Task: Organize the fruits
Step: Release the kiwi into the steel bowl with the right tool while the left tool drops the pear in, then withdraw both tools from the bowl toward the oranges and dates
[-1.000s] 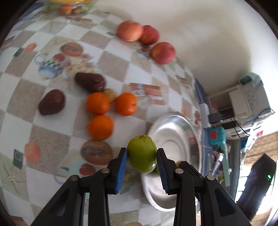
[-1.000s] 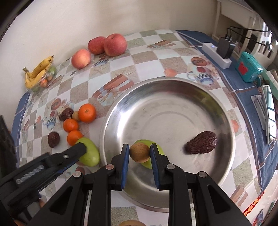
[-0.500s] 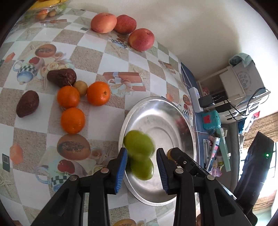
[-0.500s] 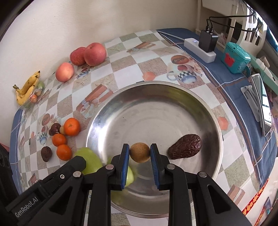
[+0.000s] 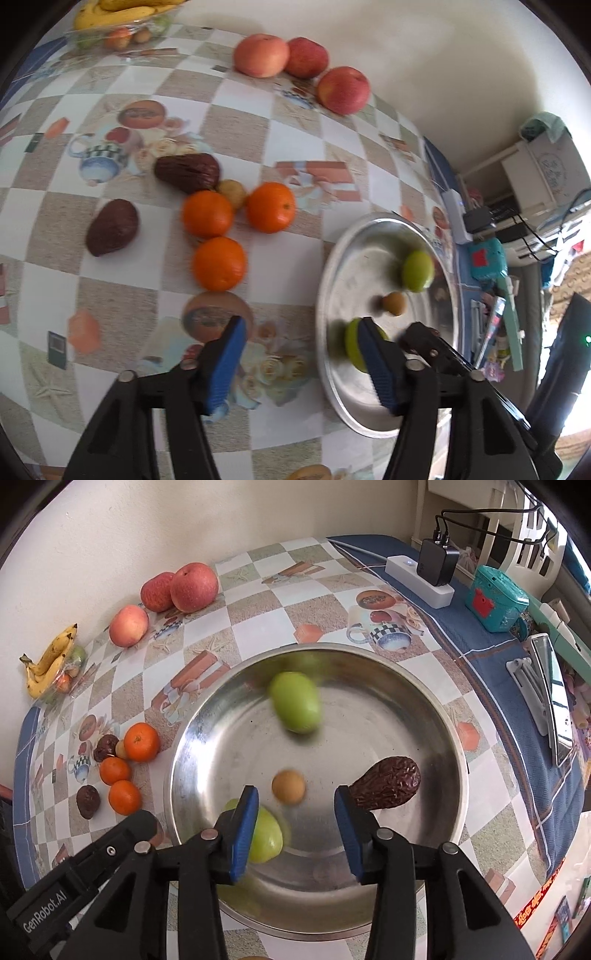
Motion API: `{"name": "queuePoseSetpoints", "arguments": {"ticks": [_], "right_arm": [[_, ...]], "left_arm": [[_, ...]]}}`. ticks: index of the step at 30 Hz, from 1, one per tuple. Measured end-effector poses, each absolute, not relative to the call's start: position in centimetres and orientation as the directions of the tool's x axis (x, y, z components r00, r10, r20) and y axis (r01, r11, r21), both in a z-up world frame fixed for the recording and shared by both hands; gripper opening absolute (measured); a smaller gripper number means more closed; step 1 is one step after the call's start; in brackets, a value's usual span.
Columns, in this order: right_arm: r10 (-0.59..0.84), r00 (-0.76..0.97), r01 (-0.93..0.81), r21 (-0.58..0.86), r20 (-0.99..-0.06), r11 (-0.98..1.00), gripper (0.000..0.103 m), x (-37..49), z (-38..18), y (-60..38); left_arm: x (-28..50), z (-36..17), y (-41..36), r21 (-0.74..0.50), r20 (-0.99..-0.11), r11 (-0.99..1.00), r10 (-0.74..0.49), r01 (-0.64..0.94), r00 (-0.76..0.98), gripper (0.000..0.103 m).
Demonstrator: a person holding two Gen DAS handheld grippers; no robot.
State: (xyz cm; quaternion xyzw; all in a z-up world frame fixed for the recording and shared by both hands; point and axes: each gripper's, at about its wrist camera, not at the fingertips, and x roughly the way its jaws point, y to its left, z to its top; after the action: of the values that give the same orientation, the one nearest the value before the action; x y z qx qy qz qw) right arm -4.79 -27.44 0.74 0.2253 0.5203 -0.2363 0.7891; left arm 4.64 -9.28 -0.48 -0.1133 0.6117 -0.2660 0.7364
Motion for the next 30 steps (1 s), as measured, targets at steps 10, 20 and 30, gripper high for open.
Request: {"name": "queuePoseSetpoints", "arguments": {"ticks": [10,20,30], "right_arm": [[-0.136,0.385,0.575,0.122,-0.913,0.809,0.09,-4.1,0.9,-26.7],[-0.172,0.427,0.537,0.096,-0.888,0.838,0.097,-2.6,1.1,-25.8],[-0.114,0.452,0.433,0.106,-0.885,0.895,0.097,-0.7,1.3,-23.2]], "left_arm": [[6.6,0.0,-6.3,-0.336,-0.896,0.927,-0.369,0.168,0.248,0.103],[8.5,0.0,-2.1,-0.185,-0.933,0.981,-0.196,0.063,0.302,0.103],[9.9,0.3,1.5,-0.095,-0.94,0.995,-0.086,-0.011,0.331,0.103]]}}
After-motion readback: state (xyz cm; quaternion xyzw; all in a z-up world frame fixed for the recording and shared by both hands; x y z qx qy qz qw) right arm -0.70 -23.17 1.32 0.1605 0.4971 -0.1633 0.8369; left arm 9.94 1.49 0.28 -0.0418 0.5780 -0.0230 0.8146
